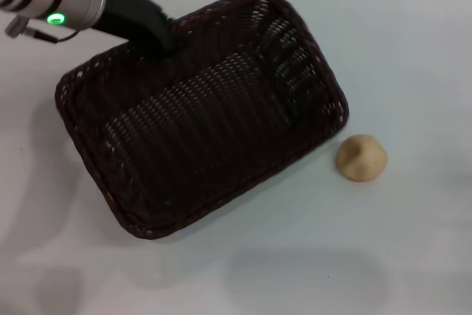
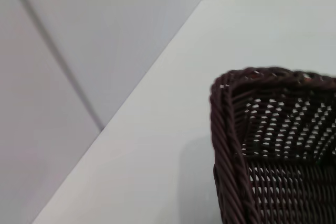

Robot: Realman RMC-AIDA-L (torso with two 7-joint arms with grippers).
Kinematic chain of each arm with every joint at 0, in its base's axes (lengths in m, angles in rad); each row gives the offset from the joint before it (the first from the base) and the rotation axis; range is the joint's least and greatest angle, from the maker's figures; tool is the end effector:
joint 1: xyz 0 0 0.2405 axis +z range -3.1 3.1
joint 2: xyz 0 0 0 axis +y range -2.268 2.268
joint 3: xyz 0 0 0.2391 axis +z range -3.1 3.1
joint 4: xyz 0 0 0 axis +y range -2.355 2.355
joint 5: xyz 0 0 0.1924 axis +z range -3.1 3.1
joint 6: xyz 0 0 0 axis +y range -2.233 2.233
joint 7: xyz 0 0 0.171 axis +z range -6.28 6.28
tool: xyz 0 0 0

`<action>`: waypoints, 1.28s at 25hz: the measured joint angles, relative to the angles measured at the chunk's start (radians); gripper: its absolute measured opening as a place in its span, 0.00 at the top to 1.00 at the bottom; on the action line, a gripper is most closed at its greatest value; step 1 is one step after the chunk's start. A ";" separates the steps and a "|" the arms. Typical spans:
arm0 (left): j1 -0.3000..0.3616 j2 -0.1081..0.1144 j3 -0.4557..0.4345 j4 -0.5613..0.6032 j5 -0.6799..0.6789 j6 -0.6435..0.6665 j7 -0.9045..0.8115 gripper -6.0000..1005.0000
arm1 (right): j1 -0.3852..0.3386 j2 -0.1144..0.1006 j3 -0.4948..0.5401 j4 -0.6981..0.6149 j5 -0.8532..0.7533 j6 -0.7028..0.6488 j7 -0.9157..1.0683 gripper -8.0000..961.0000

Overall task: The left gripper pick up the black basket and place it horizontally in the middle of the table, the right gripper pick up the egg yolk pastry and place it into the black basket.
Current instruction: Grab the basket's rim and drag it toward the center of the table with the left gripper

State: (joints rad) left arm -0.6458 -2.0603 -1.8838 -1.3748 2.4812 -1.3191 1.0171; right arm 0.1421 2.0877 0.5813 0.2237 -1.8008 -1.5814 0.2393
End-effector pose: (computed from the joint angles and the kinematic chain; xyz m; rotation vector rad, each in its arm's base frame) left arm -0.1424 0.3907 0.0167 -2.5819 -0.2828 0.2001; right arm 0.3442 0.2343 0.0559 -1.1283 0.5957 0.8663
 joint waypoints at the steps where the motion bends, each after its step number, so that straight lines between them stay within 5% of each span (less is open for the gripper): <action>1: -0.017 0.000 -0.019 0.017 -0.011 -0.013 0.021 0.73 | -0.001 0.000 0.000 0.000 0.000 -0.003 0.000 0.17; 5: -0.090 0.001 -0.084 0.094 -0.060 -0.090 0.121 0.76 | -0.006 0.000 0.000 0.003 0.000 -0.013 0.000 0.17; 19: -0.194 0.009 -0.136 0.256 -0.100 -0.262 0.311 0.80 | -0.009 0.000 -0.006 0.013 0.000 -0.026 0.000 0.18; 32: -0.251 -0.005 -0.121 0.362 -0.102 -0.192 0.389 0.79 | -0.007 0.000 -0.018 0.012 0.000 -0.025 0.000 0.18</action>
State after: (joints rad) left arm -0.8972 -2.0651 -2.0049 -1.0125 2.3795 -1.5115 1.4059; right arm 0.1351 2.0877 0.5629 0.2362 -1.8009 -1.6059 0.2392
